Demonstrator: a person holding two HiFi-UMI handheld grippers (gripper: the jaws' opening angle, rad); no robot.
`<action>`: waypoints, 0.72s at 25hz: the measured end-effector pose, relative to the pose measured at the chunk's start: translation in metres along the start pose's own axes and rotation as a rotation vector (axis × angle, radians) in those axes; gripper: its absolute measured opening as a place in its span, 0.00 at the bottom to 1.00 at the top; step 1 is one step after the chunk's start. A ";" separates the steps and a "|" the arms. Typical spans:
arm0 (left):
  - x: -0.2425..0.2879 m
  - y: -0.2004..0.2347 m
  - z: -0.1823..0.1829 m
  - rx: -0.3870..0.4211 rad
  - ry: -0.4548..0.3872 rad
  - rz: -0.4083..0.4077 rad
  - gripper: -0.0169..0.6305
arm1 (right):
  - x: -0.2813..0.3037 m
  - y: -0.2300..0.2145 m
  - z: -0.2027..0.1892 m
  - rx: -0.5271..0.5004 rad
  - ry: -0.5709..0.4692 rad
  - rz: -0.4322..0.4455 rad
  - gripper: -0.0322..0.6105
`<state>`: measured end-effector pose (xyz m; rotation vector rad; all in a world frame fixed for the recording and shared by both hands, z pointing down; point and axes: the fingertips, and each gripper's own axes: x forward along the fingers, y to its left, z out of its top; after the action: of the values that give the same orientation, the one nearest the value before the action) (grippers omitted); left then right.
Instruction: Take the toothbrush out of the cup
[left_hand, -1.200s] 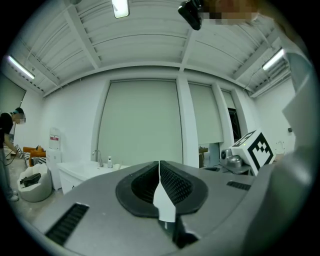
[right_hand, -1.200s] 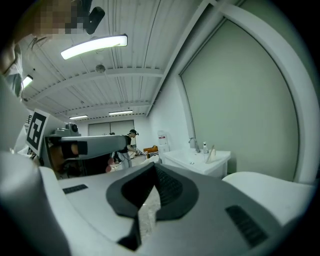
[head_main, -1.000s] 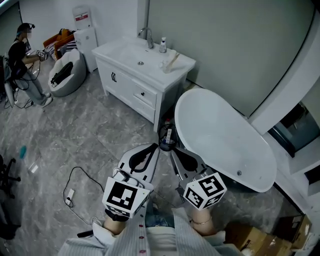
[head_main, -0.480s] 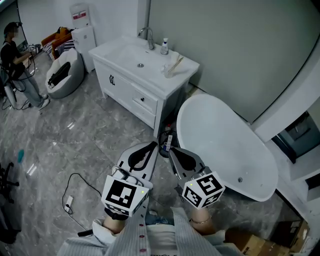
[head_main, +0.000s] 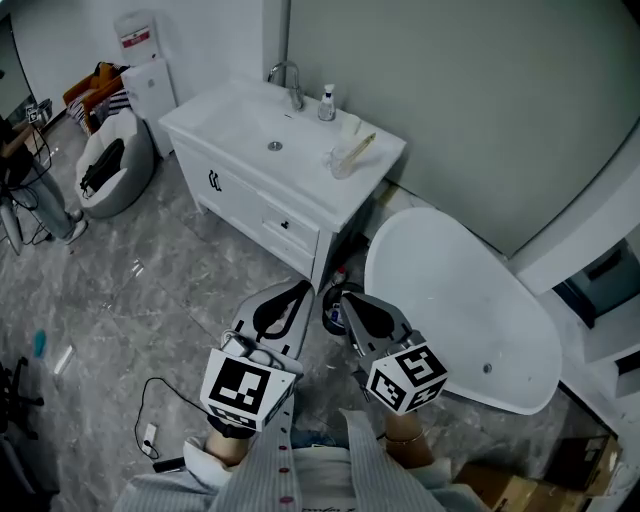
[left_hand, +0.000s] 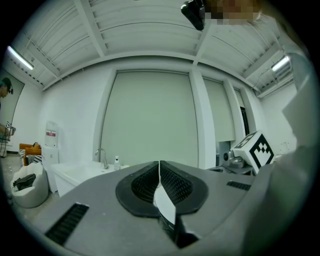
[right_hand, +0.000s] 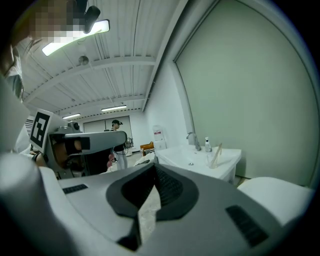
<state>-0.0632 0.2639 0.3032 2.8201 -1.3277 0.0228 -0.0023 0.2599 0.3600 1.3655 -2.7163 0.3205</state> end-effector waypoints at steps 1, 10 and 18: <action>0.006 0.010 0.000 0.002 0.002 -0.003 0.06 | 0.010 -0.004 0.003 0.002 -0.003 -0.006 0.07; 0.038 0.077 -0.003 0.015 0.001 -0.043 0.06 | 0.076 -0.023 0.015 0.011 -0.019 -0.053 0.07; 0.054 0.099 -0.013 -0.011 0.015 -0.056 0.06 | 0.095 -0.038 0.014 0.028 0.002 -0.089 0.07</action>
<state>-0.1049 0.1600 0.3191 2.8400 -1.2417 0.0358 -0.0280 0.1603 0.3682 1.4868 -2.6499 0.3537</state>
